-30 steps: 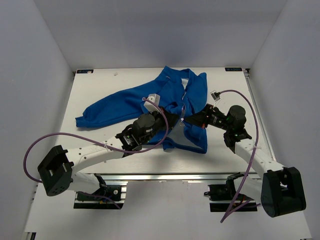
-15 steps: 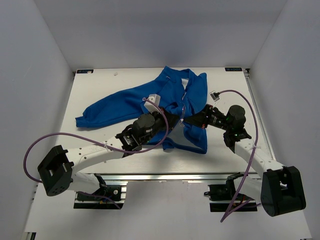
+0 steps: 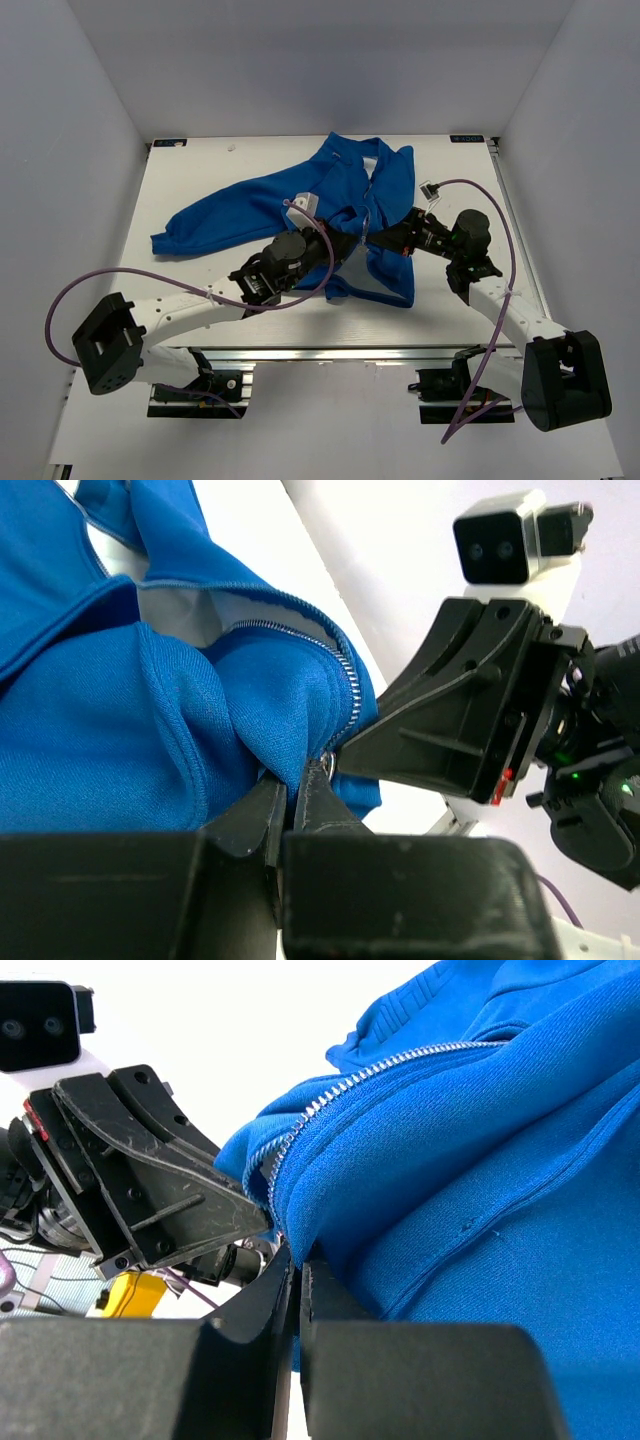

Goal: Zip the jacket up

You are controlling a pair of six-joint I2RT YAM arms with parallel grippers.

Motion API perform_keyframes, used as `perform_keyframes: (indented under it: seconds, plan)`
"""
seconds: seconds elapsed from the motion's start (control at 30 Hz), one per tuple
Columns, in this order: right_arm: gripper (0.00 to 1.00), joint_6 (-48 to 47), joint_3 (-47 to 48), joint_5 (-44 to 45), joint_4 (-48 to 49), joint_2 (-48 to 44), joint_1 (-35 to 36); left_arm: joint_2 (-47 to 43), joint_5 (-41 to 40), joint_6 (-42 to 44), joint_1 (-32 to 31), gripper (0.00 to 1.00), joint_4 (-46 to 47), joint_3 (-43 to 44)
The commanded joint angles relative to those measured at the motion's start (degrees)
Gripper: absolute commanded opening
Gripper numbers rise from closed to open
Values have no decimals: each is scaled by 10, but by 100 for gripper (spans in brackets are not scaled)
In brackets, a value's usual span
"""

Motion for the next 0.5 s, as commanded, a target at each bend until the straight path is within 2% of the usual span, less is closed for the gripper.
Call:
perform_keyframes:
  seconds: [0.0, 0.47]
  plan:
    - [0, 2, 28, 5, 41, -11, -1, -33, 33, -7, -2, 0, 28, -6]
    - [0, 18, 37, 14, 63, -18, -1, -29, 84, -8, -2, 0, 19, -26]
